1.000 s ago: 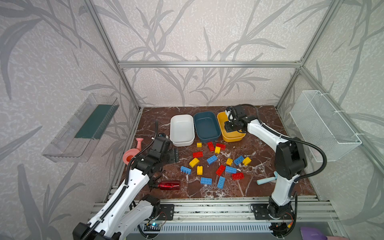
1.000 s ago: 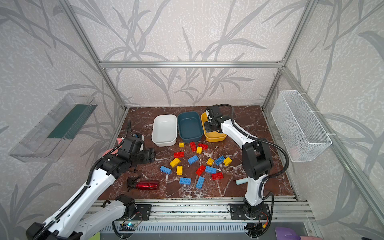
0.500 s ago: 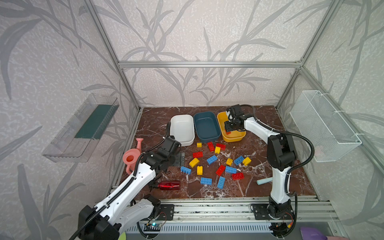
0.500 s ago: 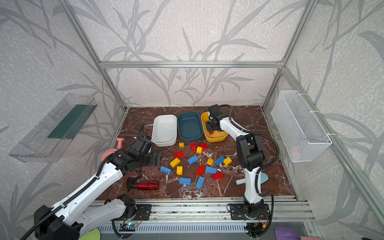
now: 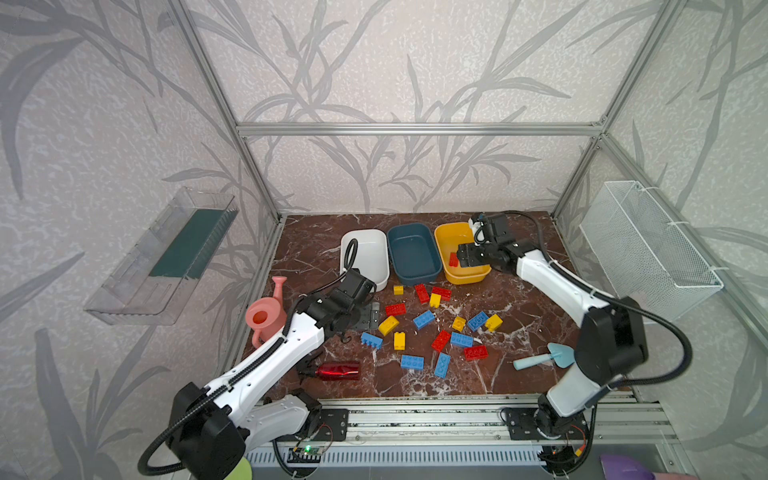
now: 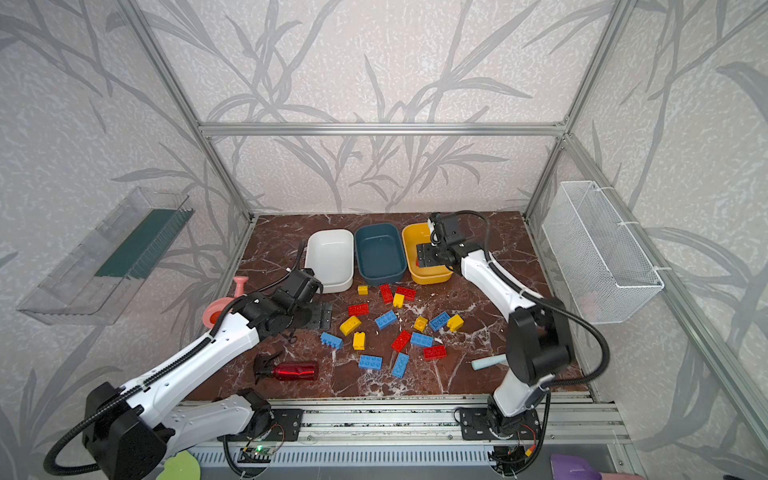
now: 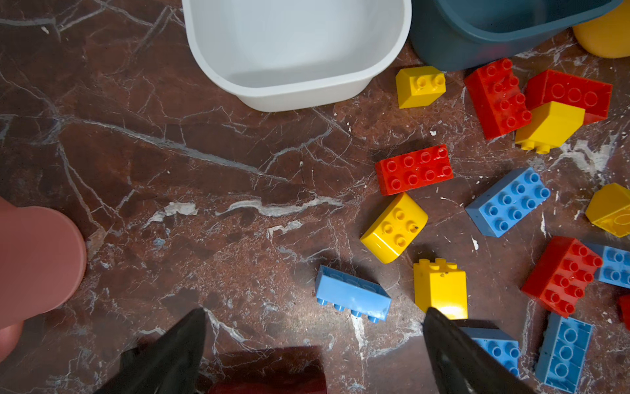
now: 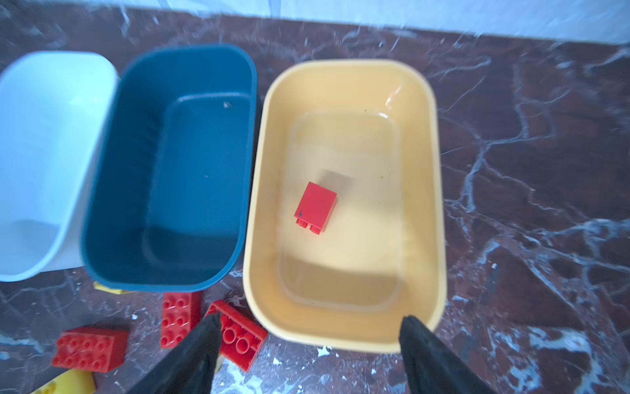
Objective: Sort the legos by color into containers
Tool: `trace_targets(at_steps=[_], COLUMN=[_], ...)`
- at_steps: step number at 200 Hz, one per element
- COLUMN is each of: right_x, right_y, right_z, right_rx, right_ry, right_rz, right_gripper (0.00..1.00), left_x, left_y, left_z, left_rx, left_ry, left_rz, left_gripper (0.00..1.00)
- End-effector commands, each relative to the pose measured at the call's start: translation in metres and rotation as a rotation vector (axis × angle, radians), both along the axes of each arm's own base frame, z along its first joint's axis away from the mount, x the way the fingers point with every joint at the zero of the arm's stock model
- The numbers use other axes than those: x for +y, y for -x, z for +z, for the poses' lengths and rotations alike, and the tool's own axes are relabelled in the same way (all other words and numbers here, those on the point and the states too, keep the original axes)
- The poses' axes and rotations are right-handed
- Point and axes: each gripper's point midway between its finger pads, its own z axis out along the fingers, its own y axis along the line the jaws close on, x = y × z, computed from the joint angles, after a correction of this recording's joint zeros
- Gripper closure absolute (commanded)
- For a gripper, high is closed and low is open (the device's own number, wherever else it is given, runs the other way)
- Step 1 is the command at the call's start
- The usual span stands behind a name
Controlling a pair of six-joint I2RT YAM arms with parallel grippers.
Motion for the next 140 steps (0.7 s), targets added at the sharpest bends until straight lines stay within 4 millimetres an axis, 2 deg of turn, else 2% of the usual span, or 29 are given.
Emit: trace_targets(at_steps=[1, 27, 52, 71, 102, 140], right_x=[0.004, -0.001, -0.011, -0.018, -0.022, -0.028], right_y=[0.026, 0.071, 0.107, 0.128, 0.149, 0.156], right_z=[0.028, 0.032, 0.019, 0.006, -0.010, -0.026], right_rx=[-0.153, -0.217, -0.226, -0.220, -0.217, -0.211], right_ry=[-0.026, -0.039, -0.051, -0.050, -0.057, -0.054], right_rz=[-0.020, -0.017, -0.010, -0.012, -0.004, -0.041], right_gripper=[0.17, 0.16, 0.16, 0.17, 0.17, 0.16], left_x=[-0.008, -0.024, -0.039, -0.046, -0.067, -0.082], left_y=[-0.015, -0.024, -0.033, -0.040, -0.053, -0.068], left_z=[0.009, 0.001, -0.013, -0.026, -0.046, -0.068], left_rx=[-0.040, -0.032, -0.003, 0.018, 0.061, 0.089], left_ry=[0.004, -0.005, -0.025, -0.043, -0.033, -0.023], left_rz=[0.035, 0.014, -0.007, -0.005, -0.024, 0.063], left_gripper=[0.02, 0.03, 0.03, 0.03, 0.03, 0.03])
